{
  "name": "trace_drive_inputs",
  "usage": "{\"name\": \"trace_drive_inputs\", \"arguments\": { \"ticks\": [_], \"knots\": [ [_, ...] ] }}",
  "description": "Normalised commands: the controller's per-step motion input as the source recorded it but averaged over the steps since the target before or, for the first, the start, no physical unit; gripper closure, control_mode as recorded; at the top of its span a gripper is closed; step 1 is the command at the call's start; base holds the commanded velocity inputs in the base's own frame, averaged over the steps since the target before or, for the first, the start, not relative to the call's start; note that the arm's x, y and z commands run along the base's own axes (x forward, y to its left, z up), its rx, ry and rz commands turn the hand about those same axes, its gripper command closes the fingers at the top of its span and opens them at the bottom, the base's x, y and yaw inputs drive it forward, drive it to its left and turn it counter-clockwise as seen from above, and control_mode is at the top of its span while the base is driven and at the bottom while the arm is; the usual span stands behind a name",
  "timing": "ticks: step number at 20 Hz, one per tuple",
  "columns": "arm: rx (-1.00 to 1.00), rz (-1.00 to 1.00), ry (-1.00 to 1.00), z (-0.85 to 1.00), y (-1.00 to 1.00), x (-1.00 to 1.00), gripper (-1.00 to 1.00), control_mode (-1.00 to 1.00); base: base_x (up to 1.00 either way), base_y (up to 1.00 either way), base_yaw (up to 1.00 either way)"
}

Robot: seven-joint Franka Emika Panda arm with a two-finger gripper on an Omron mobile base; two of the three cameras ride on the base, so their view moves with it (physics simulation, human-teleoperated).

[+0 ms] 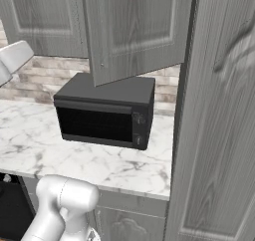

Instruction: Get the candle and the liquor from the cabinet and move them to the dining counter.

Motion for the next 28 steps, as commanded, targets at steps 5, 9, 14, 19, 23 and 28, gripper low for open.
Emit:
{"name": "trace_drive_inputs", "arguments": {
  "ticks": [5,9,14,19,23,28],
  "knots": [
    [-0.31,-0.22,0.17,-0.03,0.4,0.37,-1.0,-1.0,0.0,0.0,0.0],
    [-0.23,-0.2,0.21,-0.14,-0.01,0.45,-1.0,-1.0,0.0,0.0,0.0],
    [-0.2,-0.12,0.18,-0.24,-0.19,0.54,-1.0,-1.0,0.0,0.0,0.0],
    [-0.15,-0.06,0.1,-0.19,-0.35,0.47,-1.0,-1.0,0.0,0.0,0.0],
    [-0.13,-0.06,0.12,-0.16,-0.43,0.39,-1.0,-1.0,0.0,0.0,0.0],
    [-0.1,-0.06,0.1,-0.19,-0.46,0.33,-1.0,-1.0,0.0,0.0,0.0]
  ]
}}
